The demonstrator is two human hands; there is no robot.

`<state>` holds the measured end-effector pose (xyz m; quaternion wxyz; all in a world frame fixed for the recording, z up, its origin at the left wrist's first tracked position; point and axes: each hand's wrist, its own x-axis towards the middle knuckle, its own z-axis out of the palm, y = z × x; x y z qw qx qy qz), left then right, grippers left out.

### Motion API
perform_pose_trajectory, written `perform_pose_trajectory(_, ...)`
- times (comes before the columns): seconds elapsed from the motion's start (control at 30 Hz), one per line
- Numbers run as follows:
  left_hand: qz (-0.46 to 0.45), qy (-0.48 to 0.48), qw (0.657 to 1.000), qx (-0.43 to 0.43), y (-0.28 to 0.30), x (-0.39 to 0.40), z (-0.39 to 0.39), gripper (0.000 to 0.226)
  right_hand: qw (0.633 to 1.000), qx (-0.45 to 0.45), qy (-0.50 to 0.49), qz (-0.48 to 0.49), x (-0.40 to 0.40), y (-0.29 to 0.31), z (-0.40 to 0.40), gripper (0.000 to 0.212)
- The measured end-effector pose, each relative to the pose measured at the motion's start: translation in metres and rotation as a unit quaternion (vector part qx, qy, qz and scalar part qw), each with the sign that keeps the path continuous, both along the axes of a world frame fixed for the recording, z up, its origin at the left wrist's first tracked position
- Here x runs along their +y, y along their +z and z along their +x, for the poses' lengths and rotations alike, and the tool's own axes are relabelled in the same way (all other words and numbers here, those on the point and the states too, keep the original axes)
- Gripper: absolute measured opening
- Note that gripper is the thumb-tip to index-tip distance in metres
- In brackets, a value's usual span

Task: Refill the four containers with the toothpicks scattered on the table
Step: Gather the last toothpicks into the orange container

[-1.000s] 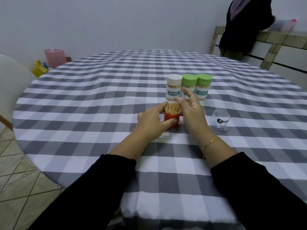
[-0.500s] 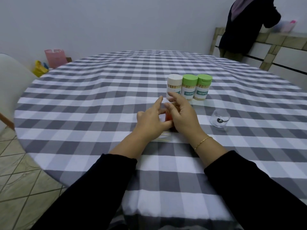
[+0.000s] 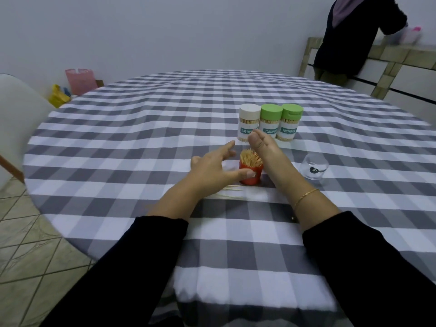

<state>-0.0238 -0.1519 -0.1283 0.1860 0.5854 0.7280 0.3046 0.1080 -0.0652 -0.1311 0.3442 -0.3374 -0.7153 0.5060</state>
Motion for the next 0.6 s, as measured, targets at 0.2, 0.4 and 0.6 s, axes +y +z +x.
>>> perform_pose_trajectory(0.2, -0.099, -0.014, 0.993, 0.065, 0.019, -0.009, -0.029, 0.032, 0.99, -0.098, -0.037, 0.098, -0.004, 0.008, 0.005, 0.085)
perform_pose_trajectory(0.4, -0.185, -0.112, 0.963, 0.161, 0.022, -0.019, -0.03, 0.052, 0.849, -0.295, -0.056, 0.436, -0.03, 0.02, 0.006, 0.049)
perform_pose_trajectory(0.6, -0.172, -0.106, 0.944, 0.26, 0.021, -0.012, -0.022, 0.03, 0.863, -0.341, -0.03, 0.371, -0.034, 0.017, 0.013, 0.079)
